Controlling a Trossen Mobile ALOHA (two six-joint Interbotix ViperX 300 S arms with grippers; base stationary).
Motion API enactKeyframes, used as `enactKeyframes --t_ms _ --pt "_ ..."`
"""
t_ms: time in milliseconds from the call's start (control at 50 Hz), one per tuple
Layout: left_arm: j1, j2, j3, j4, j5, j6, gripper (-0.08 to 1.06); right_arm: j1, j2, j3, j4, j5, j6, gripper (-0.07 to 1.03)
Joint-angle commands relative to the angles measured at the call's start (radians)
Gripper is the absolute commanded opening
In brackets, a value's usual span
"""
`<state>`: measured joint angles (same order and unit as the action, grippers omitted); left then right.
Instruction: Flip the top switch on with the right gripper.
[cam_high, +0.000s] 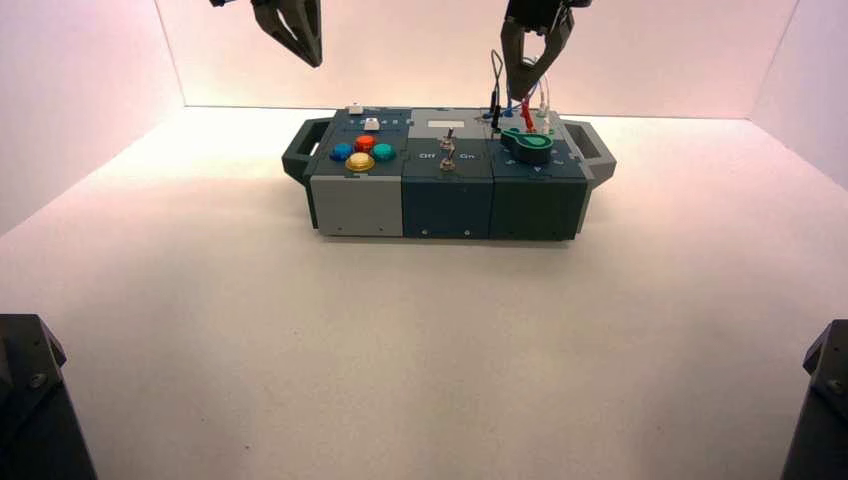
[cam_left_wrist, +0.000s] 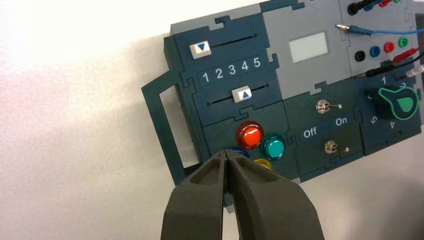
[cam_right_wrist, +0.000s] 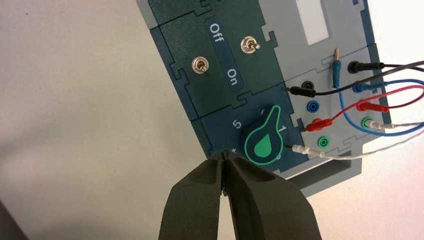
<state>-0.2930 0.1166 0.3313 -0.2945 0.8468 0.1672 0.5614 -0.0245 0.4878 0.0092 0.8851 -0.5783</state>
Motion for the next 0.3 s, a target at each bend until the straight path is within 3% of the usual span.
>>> enactKeyframes --t_ms 20,300 --pt "-0.005 -0.032 -0.009 -0.002 -0.012 0.002 -0.03 -0.003 -0.011 -0.012 0.003 -0.005 0.003 -0.02" --pt "-0.005 -0.028 -0.008 -0.002 -0.012 0.003 -0.03 -0.005 -0.021 0.0 0.002 -0.002 0.003 -0.02"
